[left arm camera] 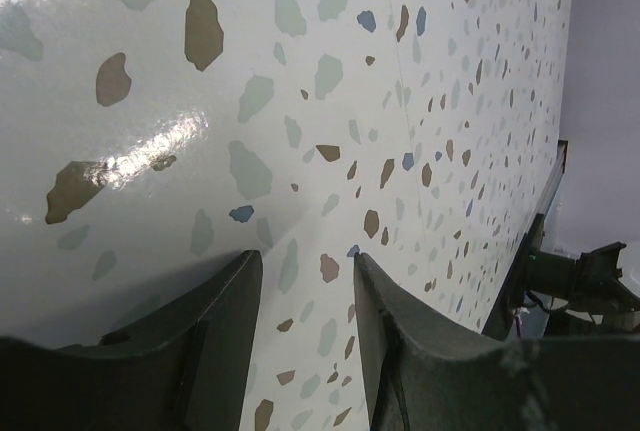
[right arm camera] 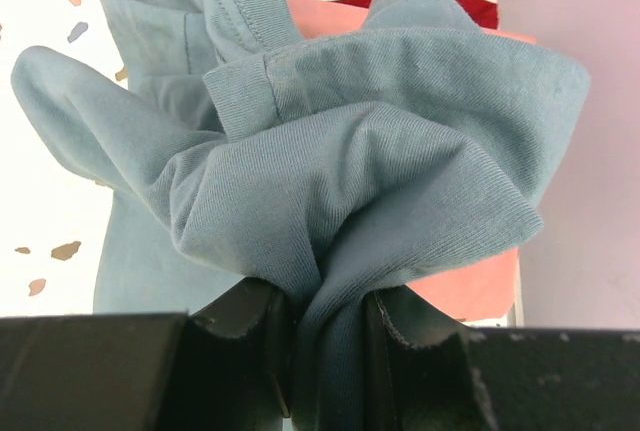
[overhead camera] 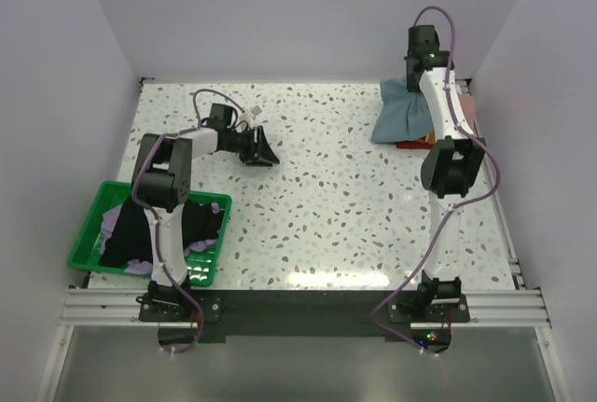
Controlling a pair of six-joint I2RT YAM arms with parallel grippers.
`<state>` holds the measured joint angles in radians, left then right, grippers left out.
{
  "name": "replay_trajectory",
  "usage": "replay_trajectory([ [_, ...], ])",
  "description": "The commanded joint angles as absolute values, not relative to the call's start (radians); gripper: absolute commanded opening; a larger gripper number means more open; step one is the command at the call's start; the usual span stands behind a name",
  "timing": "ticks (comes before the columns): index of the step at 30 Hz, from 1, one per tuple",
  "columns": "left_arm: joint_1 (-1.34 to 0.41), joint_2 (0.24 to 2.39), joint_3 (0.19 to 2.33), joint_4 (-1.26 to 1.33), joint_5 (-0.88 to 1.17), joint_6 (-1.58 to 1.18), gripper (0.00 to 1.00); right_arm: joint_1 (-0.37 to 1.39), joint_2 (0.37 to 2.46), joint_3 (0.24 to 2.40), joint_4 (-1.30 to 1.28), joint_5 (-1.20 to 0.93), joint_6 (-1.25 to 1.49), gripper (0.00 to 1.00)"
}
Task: Fold and stack the t-shirts
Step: Neatly place the folded tshirt to the corner
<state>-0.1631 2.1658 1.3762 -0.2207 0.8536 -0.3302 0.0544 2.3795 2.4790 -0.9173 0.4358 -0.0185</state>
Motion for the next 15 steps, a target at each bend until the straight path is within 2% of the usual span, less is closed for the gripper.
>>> replay_trajectory([
  [1, -0.163, 2.212, 1.316, -0.298, 0.744, -0.285, 0.48, 0.015, 2.266, 2.537, -0.905, 0.376, -0.008, 0.00],
  [15, -0.167, 2.203, 1.293, -0.302, 0.735, -0.281, 0.48, -0.083, 2.180, 2.482, -0.879, 0.213, 0.097, 0.00],
])
